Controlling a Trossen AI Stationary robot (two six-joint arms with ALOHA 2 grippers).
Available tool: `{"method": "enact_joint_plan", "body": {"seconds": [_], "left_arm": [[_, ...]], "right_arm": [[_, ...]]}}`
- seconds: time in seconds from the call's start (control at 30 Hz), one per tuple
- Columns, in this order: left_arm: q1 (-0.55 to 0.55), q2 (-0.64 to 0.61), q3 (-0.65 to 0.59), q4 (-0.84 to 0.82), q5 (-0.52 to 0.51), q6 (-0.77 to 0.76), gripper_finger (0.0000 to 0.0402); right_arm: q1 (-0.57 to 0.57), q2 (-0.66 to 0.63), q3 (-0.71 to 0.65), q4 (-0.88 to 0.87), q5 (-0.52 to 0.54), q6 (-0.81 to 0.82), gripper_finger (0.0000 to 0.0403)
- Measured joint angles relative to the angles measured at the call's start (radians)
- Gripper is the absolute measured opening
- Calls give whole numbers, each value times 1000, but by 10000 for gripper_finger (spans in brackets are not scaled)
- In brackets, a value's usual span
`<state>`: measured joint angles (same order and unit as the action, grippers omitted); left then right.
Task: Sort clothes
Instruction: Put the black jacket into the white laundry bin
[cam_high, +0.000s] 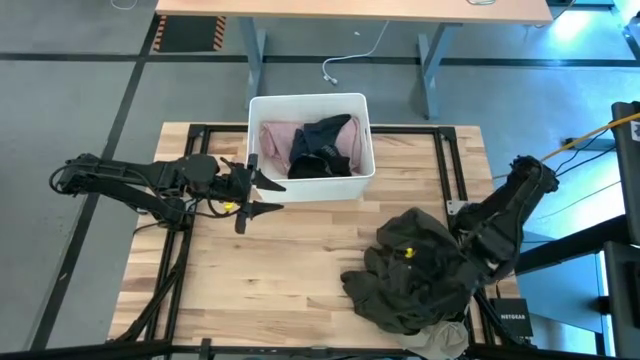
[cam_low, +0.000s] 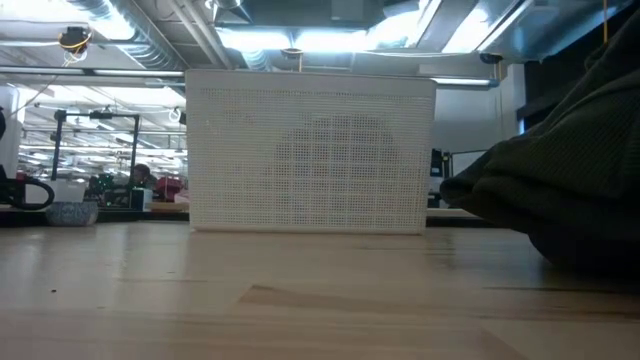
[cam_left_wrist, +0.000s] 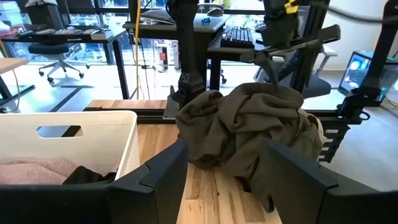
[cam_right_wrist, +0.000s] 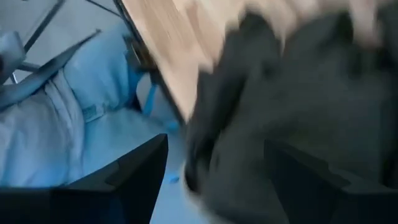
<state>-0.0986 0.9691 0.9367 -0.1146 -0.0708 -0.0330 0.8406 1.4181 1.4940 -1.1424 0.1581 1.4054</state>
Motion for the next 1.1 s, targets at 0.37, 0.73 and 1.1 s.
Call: {"method": "enact_joint_plan", "body": {"seconds": [0.37, 0.73, 1.1], "left_arm": [[0, 0, 0, -1, 0, 3, 194], [0, 0, 0, -1, 0, 3, 194], [0, 0, 0, -2, 0, 4, 194]], "right_arm": [[98, 36, 0, -51, -37, 378, 282], [55, 113, 0, -117, -19, 299, 282], [-84, 194, 0, -176, 63, -22, 282]]}}
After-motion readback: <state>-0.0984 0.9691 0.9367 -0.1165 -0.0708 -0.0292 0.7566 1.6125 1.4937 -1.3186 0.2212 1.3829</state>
